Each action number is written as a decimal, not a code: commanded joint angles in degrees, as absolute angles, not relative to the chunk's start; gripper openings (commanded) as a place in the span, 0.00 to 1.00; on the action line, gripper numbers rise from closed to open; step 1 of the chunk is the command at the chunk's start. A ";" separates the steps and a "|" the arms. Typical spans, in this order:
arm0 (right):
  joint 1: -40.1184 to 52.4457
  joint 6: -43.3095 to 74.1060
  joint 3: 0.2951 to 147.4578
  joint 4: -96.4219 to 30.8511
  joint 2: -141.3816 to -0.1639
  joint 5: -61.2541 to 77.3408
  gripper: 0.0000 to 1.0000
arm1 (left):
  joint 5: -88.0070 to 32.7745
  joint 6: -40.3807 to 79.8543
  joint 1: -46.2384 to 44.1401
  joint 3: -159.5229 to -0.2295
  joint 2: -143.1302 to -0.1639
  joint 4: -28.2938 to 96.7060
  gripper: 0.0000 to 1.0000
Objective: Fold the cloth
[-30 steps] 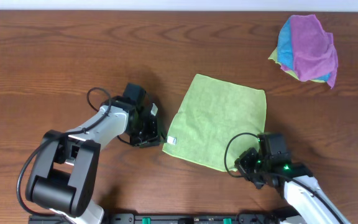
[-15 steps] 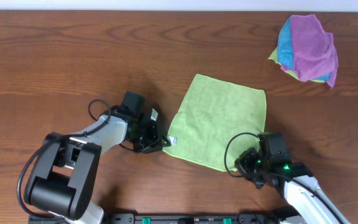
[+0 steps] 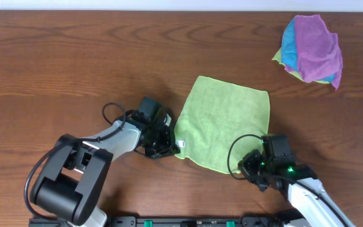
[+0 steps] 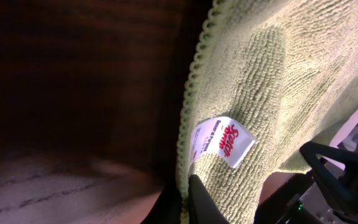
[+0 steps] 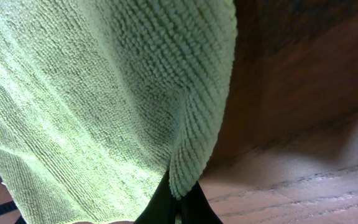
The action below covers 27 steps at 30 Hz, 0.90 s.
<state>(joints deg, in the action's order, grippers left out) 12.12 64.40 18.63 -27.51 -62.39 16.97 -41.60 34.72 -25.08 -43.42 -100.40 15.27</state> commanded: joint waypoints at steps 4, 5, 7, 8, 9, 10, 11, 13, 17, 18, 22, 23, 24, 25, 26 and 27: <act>12.05 61.82 19.92 -28.05 -62.02 16.95 0.01 | -39.29 33.41 -24.91 -42.37 -101.56 15.31 0.06; 12.05 61.34 20.12 -28.10 -62.02 16.97 0.01 | -39.22 32.88 -24.64 -42.37 -101.56 15.38 0.06; 12.05 59.94 20.84 -28.08 -62.02 17.21 0.01 | -39.27 32.01 -23.31 -42.39 -101.49 15.77 0.06; 12.05 59.29 21.26 -28.05 -62.02 17.69 0.01 | -39.38 31.59 -22.41 -42.39 -101.45 16.05 0.06; 12.05 58.35 21.80 -28.05 -62.02 18.44 0.01 | -40.12 30.96 -21.28 -42.39 -101.45 16.27 0.06; 12.05 57.76 22.35 -28.12 -62.02 18.72 0.01 | -40.53 30.24 -19.90 -42.44 -101.45 16.64 0.06; 12.05 57.34 22.87 -28.10 -62.04 19.16 0.01 | -40.53 29.56 -18.46 -42.54 -101.45 17.37 0.06; 12.05 56.84 23.94 -28.03 -62.02 19.53 0.01 | -40.56 27.75 -15.49 -42.96 -101.45 19.33 0.06; 12.08 56.47 25.56 -27.70 -62.11 19.55 0.01 | -40.58 23.51 -9.89 -44.36 -101.45 23.46 0.06; 12.08 56.47 25.76 -27.44 -62.15 19.59 0.01 | -40.60 22.44 -8.56 -44.86 -101.45 24.60 0.06; 12.60 56.55 25.76 -24.95 -62.72 20.25 0.01 | -41.30 19.66 -6.11 -46.59 -101.45 27.51 0.06; 13.26 56.84 25.78 -23.62 -63.29 20.49 0.01 | -41.50 19.64 -6.02 -46.87 -101.45 27.79 0.06; 13.98 57.34 25.78 -22.39 -63.92 20.47 0.01 | -41.58 19.64 -6.02 -47.03 -101.45 27.88 0.06; 14.90 58.28 25.78 -21.04 -64.88 20.45 0.01 | -41.63 19.68 -6.02 -47.07 -101.45 27.88 0.06; 15.99 59.13 25.76 -19.51 -66.08 20.47 0.01 | -41.63 19.68 -6.02 -47.07 -101.45 28.08 0.06; 17.30 60.14 25.78 -17.69 -67.68 20.47 0.01 | -41.60 19.66 -6.02 -47.07 -101.45 28.38 0.06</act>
